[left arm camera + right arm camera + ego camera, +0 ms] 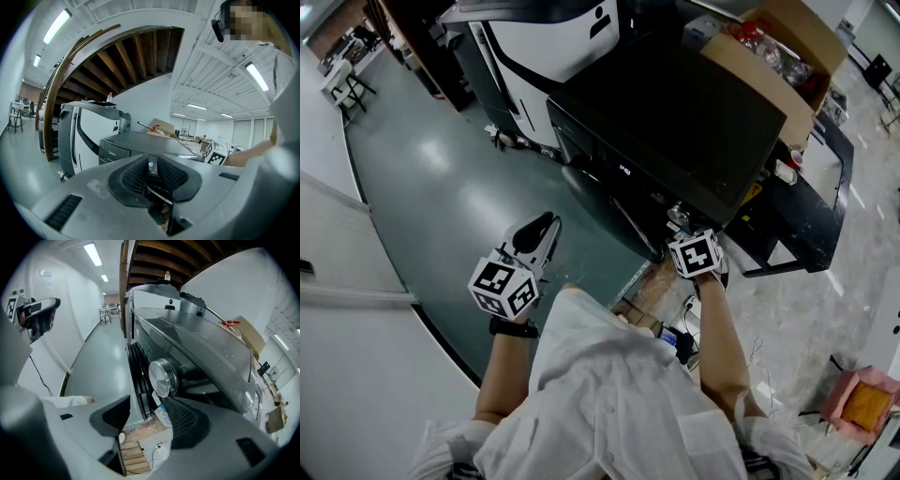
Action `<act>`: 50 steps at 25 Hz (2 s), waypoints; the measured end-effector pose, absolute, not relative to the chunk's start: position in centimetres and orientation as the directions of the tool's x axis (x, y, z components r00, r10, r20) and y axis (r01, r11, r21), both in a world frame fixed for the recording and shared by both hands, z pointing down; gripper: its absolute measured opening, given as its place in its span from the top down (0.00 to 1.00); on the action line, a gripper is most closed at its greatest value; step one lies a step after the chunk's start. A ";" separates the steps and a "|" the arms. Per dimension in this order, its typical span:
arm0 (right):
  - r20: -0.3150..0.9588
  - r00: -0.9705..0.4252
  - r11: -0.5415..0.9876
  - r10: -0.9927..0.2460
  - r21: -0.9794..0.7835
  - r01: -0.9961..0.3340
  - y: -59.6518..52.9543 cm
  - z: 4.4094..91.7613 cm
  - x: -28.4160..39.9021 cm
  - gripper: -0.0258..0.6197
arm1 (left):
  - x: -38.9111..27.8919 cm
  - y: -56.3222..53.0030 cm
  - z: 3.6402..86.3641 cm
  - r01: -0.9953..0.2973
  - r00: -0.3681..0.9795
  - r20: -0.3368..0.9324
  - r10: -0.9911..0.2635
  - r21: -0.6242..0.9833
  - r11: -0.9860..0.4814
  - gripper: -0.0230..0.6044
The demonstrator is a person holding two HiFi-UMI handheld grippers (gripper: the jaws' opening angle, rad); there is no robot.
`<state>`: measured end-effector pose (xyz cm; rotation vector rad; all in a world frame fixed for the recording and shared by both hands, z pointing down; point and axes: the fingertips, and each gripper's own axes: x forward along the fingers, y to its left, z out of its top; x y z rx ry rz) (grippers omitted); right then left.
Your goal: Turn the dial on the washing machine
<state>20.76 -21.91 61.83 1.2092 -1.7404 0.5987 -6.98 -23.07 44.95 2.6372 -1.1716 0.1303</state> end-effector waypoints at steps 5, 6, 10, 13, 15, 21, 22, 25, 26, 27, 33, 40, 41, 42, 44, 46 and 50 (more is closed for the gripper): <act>0.873 -0.096 0.398 -0.479 0.118 -0.910 -22.2 61.9 20.9 0.57 | -7.4 -23.3 45.0 -0.742 0.670 0.185 -0.719 0.197 -0.640 0.87; 0.873 -0.098 0.399 -0.477 0.117 -0.909 -22.2 62.0 20.9 0.57 | -7.4 -23.3 45.1 -0.742 0.670 0.186 -0.719 0.198 -0.640 0.87; 0.881 -0.104 0.402 -0.461 0.103 -0.910 -22.1 62.7 20.7 0.57 | -7.3 -23.4 45.1 -0.741 0.672 0.187 -0.717 0.199 -0.642 0.87; 0.882 -0.108 0.397 -0.459 0.095 -0.913 -22.1 63.1 20.5 0.57 | -7.2 -23.5 45.2 -0.738 0.675 0.189 -0.713 0.200 -0.645 0.87; 0.880 -0.113 0.394 -0.461 0.089 -0.915 -22.2 63.1 20.5 0.57 | -7.2 -23.5 45.2 -0.738 0.675 0.190 -0.713 0.199 -0.645 0.87; 0.878 -0.115 0.399 -0.464 0.092 -0.913 -22.3 63.2 20.6 0.58 | -7.2 -23.7 45.3 -0.740 0.672 0.190 -0.716 0.200 -0.642 0.87; 0.875 -0.113 0.397 -0.470 0.095 -0.913 -22.3 63.1 20.7 0.58 | -7.2 -23.7 45.2 -0.741 0.671 0.189 -0.716 0.199 -0.642 0.87; 0.864 -0.097 0.392 -0.494 0.122 -0.912 -22.2 62.7 21.3 0.59 | -7.3 -23.8 45.1 -0.744 0.668 0.185 -0.721 0.197 -0.639 0.87; 0.860 -0.092 0.390 -0.502 0.130 -0.912 -22.1 62.5 21.6 0.59 | -7.3 -23.8 45.1 -0.745 0.667 0.184 -0.722 0.197 -0.637 0.87; 0.857 -0.090 0.387 -0.508 0.134 -0.912 -21.9 62.3 21.8 0.59 | -7.3 -23.8 45.1 -0.746 0.666 0.183 -0.724 0.196 -0.637 0.87; 0.790 -0.113 0.357 -0.602 0.140 -0.924 -21.2 59.7 22.5 0.59 | -6.6 -23.6 44.6 -0.737 0.675 0.176 -0.716 0.194 -0.647 0.87; 0.731 -0.169 0.391 -0.661 0.144 -0.909 -22.4 57.6 20.9 0.61 | -5.4 -23.4 44.2 -0.722 0.692 0.167 -0.702 0.182 -0.668 0.87; 0.732 -0.174 0.401 -0.659 0.146 -0.904 -22.4 57.6 20.7 0.61 | -5.4 -23.4 44.1 -0.721 0.693 0.166 -0.702 0.180 -0.669 0.87; 0.735 -0.177 0.410 -0.655 0.149 -0.900 -22.5 57.7 20.4 0.61 | -5.3 -23.4 44.1 -0.721 0.693 0.166 -0.701 0.179 -0.670 0.87; 0.746 -0.172 0.426 -0.643 0.161 -0.890 -22.8 58.2 20.2 0.61 | -5.3 -23.4 44.1 -0.721 0.692 0.168 -0.702 0.177 -0.670 0.87; 0.760 -0.157 0.435 -0.630 0.178 -0.882 -22.9 58.8 20.2 0.61 | -5.4 -23.4 44.1 -0.722 0.692 0.171 -0.701 0.175 -0.669 0.87; 0.766 -0.146 0.430 -0.626 0.183 -0.884 -23.0 58.9 20.3 0.60 | -5.6 -23.4 44.1 -0.725 0.688 0.176 -0.704 0.174 -0.666 0.87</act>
